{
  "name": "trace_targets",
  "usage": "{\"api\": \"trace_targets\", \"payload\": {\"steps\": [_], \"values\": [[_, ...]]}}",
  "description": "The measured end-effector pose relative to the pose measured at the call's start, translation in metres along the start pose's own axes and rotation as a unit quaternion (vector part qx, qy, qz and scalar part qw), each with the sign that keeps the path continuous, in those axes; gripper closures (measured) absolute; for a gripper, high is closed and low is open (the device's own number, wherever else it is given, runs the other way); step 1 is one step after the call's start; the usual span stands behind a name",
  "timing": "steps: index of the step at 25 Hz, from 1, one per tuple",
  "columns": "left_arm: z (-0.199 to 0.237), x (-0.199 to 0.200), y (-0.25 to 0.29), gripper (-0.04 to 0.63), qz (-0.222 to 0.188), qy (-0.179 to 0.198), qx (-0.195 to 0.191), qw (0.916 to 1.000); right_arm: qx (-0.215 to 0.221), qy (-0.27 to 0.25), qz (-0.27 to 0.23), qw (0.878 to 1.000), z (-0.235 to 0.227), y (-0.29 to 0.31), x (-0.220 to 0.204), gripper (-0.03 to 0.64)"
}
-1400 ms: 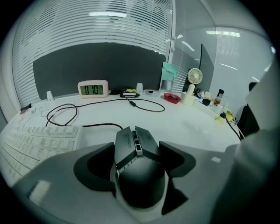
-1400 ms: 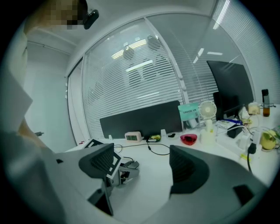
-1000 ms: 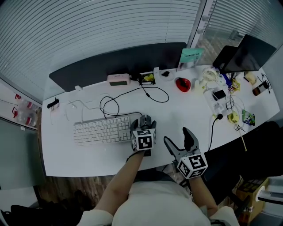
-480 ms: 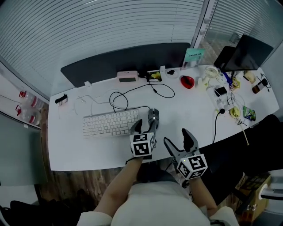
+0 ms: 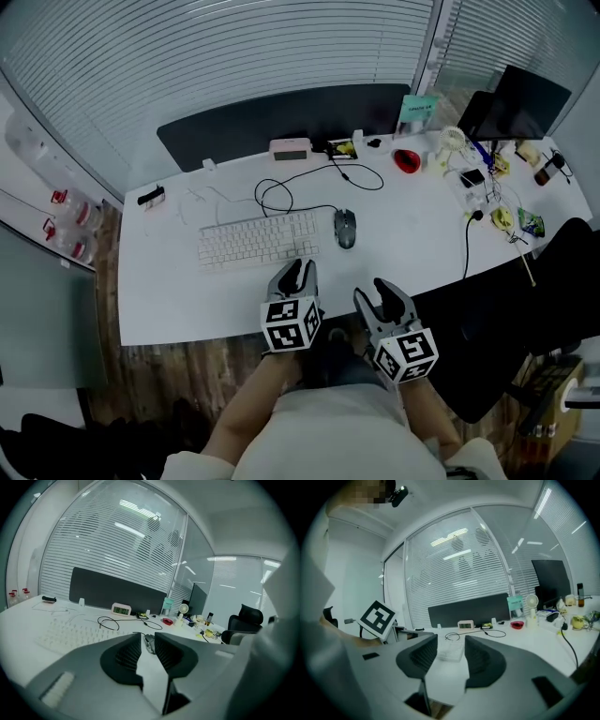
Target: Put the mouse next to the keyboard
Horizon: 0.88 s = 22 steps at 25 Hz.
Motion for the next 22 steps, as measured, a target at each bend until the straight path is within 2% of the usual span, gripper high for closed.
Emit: {"api": "trace_targets", "payload": {"steps": [9,17,22], "values": [[0.015,-0.024,-0.099,0.57,-0.016,0.031,0.007,0.9994,-0.01,-0.022,-0.007,1.0,0.059,-0.038,-0.019,0.55],[0.028,-0.049,-0.175,0.583,-0.006,0.021,-0.005,0.9997,0.001,-0.039,-0.004,0.999,0.109,-0.065,-0.038,0.609],[0.036,-0.059,-0.215,0.583,-0.013,0.013,-0.007,0.9998,0.012,-0.043,-0.004,0.999,0.134,-0.079,-0.049,0.614]]}}
Point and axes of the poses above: the fingertips, and each gripper's own axes: y forward along the fingers, z to its left, x out of its top, the point moved 8 cm from there along -y, backward along the fingers, and after that the axes turned 7 degrees about y, right-handed, at the moved point
